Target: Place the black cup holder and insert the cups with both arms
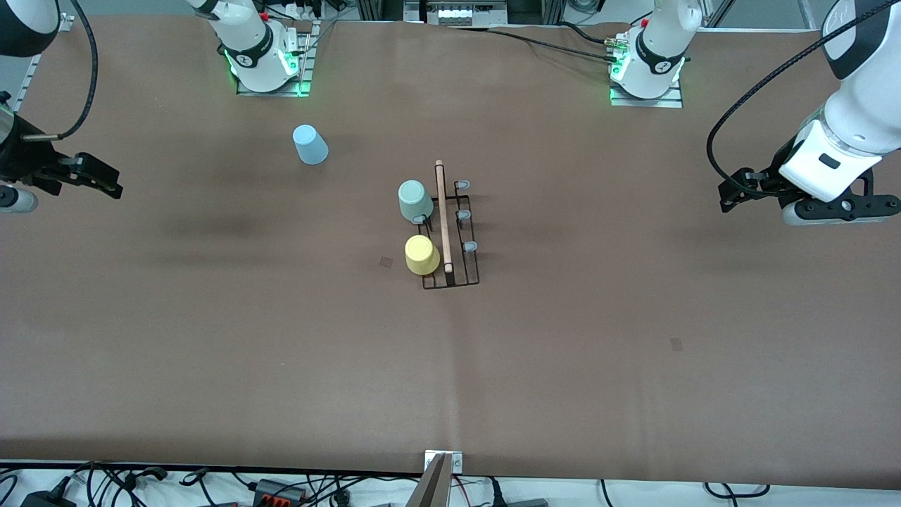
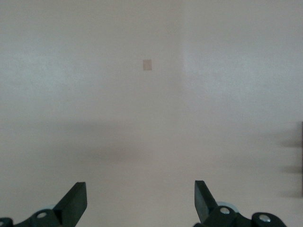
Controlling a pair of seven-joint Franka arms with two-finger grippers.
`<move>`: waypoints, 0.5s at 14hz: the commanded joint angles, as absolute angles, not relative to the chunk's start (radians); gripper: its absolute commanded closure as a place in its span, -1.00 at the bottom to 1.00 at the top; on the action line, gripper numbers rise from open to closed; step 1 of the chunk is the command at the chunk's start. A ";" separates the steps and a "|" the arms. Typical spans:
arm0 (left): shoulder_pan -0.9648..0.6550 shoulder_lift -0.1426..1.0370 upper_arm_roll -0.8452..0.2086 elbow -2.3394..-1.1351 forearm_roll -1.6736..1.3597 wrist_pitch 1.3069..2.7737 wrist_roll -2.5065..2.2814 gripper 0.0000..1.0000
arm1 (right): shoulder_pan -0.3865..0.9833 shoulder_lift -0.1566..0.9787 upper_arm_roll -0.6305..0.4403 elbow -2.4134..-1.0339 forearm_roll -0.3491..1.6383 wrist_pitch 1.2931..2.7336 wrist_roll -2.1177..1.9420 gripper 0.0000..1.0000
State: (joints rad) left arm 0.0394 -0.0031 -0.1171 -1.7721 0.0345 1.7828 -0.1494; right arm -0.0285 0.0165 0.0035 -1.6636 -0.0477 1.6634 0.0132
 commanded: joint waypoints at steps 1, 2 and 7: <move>0.040 0.012 -0.110 -1.741 0.014 1.759 -0.126 -1.00 | -0.044 -0.012 0.014 -1.689 -0.028 1.638 -0.009 -1.00; 0.041 0.015 -0.110 -1.741 0.014 1.758 -0.126 -1.00 | -0.043 -0.020 0.014 -1.690 -0.025 1.637 -0.012 -1.00; 0.040 0.015 -0.112 -1.741 0.014 1.755 -0.124 -1.00 | -0.043 -0.015 0.012 -1.697 -0.028 1.658 -0.012 -1.00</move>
